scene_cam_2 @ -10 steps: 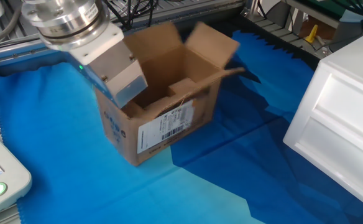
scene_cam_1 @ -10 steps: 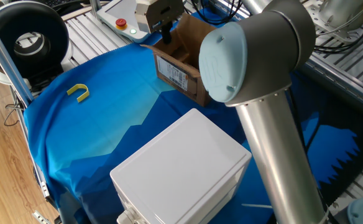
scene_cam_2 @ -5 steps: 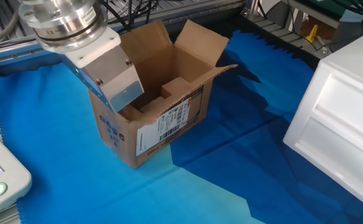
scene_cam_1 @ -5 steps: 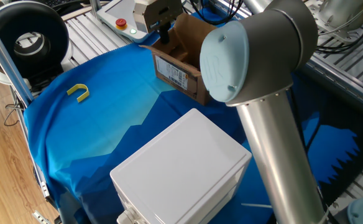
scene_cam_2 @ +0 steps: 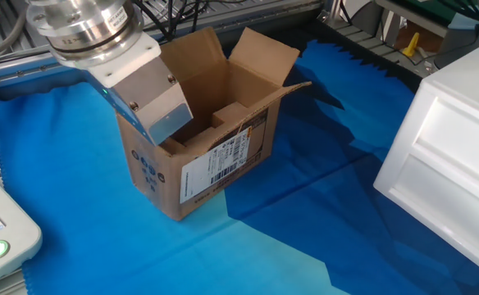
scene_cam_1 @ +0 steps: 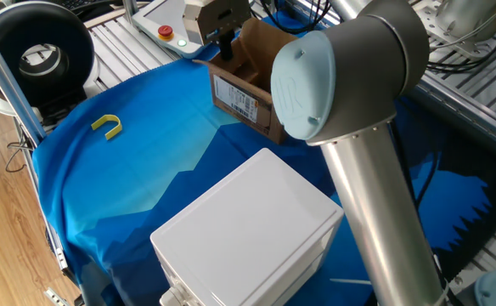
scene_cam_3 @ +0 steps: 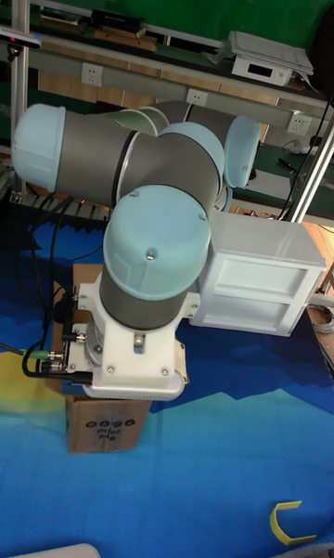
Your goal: Cover the box
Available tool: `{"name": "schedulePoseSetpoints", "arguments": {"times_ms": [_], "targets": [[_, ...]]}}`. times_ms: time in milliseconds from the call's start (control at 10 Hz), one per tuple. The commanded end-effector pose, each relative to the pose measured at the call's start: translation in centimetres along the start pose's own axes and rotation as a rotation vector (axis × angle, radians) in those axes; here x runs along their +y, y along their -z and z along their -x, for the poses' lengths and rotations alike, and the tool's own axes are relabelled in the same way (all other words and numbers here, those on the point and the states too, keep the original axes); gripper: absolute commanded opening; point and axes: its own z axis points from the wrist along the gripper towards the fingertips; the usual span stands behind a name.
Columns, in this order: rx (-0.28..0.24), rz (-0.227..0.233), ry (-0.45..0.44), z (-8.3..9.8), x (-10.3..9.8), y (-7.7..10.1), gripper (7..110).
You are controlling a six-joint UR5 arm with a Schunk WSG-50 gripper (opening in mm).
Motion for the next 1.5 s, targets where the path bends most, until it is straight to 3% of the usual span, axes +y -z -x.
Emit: {"name": "schedulePoseSetpoints", "arguments": {"times_ms": [0, 200, 300, 400, 500, 600, 700, 900, 1000, 1200, 1400], "targets": [[0.245, -0.043, 0.052, -7.4, -1.4, 2.9, 7], [0.047, 0.003, 0.006, -3.9, -0.2, 3.6, 7], [0.011, -0.008, -0.009, -3.9, -0.4, 4.5, 7], [0.028, -0.003, -0.014, -5.7, -0.1, 5.5, 7], [0.108, 0.001, 0.009, -9.1, -0.1, 6.1, 7], [0.154, 0.015, 0.024, -11.7, 0.0, 5.9, 7], [0.099, 0.027, 0.011, -11.8, 0.1, 5.0, 7], [-0.121, 0.022, -0.004, -8.8, -0.8, 3.6, 7], [-0.185, 0.011, -0.001, -7.8, -1.3, 3.4, 7], [-0.269, 0.010, 0.008, -6.6, -1.4, 3.5, 7], [-0.233, 0.018, 0.020, -9.5, -1.1, 3.1, 7]]}}
